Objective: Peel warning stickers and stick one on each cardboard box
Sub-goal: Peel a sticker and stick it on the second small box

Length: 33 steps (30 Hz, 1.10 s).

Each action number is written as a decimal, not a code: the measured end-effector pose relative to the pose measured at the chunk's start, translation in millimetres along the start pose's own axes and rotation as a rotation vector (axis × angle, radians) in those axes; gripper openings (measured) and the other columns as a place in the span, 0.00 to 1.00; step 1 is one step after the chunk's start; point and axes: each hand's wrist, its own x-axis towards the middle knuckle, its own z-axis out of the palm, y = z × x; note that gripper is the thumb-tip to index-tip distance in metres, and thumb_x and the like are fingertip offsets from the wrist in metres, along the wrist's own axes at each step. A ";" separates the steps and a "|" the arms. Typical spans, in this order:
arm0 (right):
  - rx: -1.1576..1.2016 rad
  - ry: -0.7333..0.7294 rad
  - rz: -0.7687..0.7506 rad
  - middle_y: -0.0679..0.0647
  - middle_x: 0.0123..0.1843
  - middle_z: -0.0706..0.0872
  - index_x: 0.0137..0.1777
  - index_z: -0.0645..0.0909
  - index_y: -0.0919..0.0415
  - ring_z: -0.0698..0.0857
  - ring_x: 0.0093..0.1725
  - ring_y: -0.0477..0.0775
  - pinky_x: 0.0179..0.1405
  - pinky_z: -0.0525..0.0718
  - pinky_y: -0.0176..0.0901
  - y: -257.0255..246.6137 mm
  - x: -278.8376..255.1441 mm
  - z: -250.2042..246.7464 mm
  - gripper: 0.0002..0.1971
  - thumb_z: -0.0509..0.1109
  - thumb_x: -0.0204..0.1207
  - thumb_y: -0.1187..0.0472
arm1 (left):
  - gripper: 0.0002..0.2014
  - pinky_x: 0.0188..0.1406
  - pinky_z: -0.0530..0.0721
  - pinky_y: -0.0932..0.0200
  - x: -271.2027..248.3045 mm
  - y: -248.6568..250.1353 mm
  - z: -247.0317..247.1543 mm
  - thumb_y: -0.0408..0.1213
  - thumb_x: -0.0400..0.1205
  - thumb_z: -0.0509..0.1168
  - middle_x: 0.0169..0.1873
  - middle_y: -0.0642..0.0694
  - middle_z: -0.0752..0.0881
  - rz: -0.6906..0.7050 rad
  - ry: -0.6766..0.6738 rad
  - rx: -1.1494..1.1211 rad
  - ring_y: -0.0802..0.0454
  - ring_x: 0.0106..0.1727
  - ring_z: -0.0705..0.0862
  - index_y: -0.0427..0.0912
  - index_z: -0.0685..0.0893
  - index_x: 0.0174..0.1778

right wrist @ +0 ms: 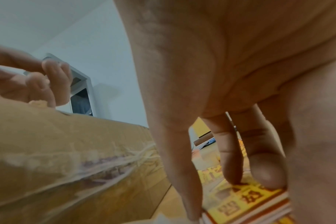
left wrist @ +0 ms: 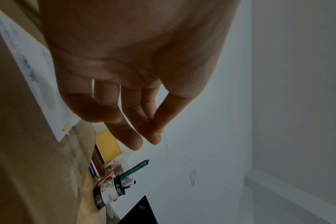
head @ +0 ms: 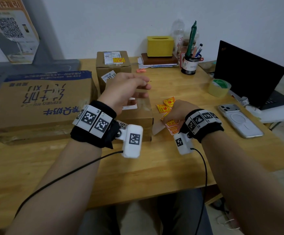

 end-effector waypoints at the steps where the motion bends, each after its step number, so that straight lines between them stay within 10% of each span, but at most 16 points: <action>1: -0.014 -0.005 -0.005 0.56 0.36 0.87 0.39 0.83 0.61 0.85 0.34 0.57 0.30 0.77 0.41 -0.7 1.0 0.0 0.23 0.84 0.64 0.41 | 0.11 0.33 0.77 0.60 -0.3 -0.1 -0.3 0.33 0.85 0.64 0.41 0.50 0.93 0.000 0.001 0.000 0.53 0.40 0.91 0.42 0.89 0.58; 26: -0.144 -0.066 -0.032 0.55 0.35 0.85 0.40 0.84 0.61 0.84 0.37 0.57 0.36 0.81 0.44 -13.4 1.0 -8.0 0.22 0.77 0.72 0.39 | 0.09 0.27 0.77 0.64 -1.2 1.6 3.1 0.32 0.85 0.64 0.38 0.51 0.92 0.012 -0.004 -0.020 0.52 0.39 0.90 0.44 0.89 0.53; 33: -0.095 -0.077 -0.053 0.58 0.37 0.84 0.39 0.85 0.61 0.81 0.33 0.57 0.40 0.81 0.46 -9.3 -1.8 -10.7 0.14 0.71 0.80 0.52 | 0.09 0.30 0.76 0.61 -0.6 1.4 4.7 0.32 0.85 0.63 0.39 0.51 0.92 0.006 -0.003 -0.018 0.52 0.38 0.90 0.44 0.89 0.54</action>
